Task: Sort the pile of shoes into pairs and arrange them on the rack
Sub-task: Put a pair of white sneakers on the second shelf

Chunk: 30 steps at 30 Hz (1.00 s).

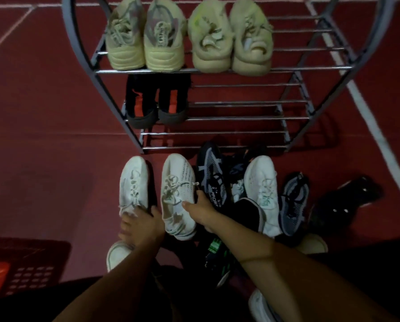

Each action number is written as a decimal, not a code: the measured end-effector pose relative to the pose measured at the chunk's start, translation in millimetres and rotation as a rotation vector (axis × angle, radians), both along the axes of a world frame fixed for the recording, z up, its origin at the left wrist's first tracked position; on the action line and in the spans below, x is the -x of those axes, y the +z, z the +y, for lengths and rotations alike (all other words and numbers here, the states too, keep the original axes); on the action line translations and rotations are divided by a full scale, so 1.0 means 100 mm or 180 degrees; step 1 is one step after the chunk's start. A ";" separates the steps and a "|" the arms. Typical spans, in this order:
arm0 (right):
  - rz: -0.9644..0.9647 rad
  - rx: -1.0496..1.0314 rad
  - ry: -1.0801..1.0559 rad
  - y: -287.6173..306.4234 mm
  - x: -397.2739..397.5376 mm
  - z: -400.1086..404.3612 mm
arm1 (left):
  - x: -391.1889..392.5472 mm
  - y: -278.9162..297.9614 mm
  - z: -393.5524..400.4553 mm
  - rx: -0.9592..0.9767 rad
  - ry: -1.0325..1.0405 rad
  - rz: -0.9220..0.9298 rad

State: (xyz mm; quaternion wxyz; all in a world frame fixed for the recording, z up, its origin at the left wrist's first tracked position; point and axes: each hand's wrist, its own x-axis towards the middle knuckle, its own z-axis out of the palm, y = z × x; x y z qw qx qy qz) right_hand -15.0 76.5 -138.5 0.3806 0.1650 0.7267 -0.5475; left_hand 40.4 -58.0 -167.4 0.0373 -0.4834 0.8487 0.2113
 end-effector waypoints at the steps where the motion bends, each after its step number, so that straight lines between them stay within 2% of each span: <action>1: 0.0009 -0.0005 -0.0003 0.01 -0.03 0.01 | 0.04 0.05 0.07 -0.0161 0.0067 0.0246; 5: 0.0025 0.0112 -0.0164 0.09 -0.10 0.01 | 0.20 0.28 0.20 -0.1001 -0.0805 0.1125; 9: 0.0177 0.0309 -0.0358 0.23 -0.09 0.11 | 0.30 0.60 0.39 -0.2075 -0.0425 0.1341; 11: 0.0233 0.0441 -0.0375 0.32 -0.03 0.23 | 0.33 0.74 0.47 -0.2140 -0.0323 0.1439; 13: 0.0018 0.0837 -0.0356 0.43 0.10 0.38 | 0.39 0.86 0.55 -0.2264 -0.0008 0.1656; 15: -0.0401 0.1326 -0.0530 0.60 0.27 0.59 | 0.46 0.93 0.63 -0.2650 0.0269 0.1793; 16: -0.0447 0.1219 -0.0635 0.71 0.35 0.74 | 0.49 0.95 0.68 -0.2768 0.0307 0.1852; 18: -0.0011 0.0679 -0.1058 0.78 0.51 1.11 | 0.53 0.96 0.75 -0.2861 0.0228 0.1884; 20: 0.0482 -0.0810 -0.1514 0.65 0.55 1.63 | 0.55 0.98 0.83 -0.2893 0.0091 0.1850; 21: 0.0445 -0.1432 -0.1460 0.51 0.49 1.87 | 0.54 1.00 0.87 -0.2897 0.0005 0.1828; 22: 0.0246 -0.1691 -0.1174 0.37 0.38 2.04 | 0.53 1.00 0.89 -0.2893 -0.0102 0.1775; 24: -0.0526 -0.1075 -0.1071 0.09 0.08 2.13 | 0.49 0.98 0.93 -0.2902 -0.0276 0.1678; 25: -0.0783 -0.0726 -0.1122 -0.04 -0.06 2.06 | 0.47 0.96 0.94 -0.2907 -0.0340 0.1661; 26: -0.0802 -0.0680 -0.1094 -0.16 -0.16 1.96 | 0.45 0.93 0.95 -0.2910 -0.0383 0.1652; 30: 0.0267 -0.1819 -0.0742 -0.25 -0.29 1.72 | 0.44 0.88 0.99 -0.2959 -0.0136 0.1654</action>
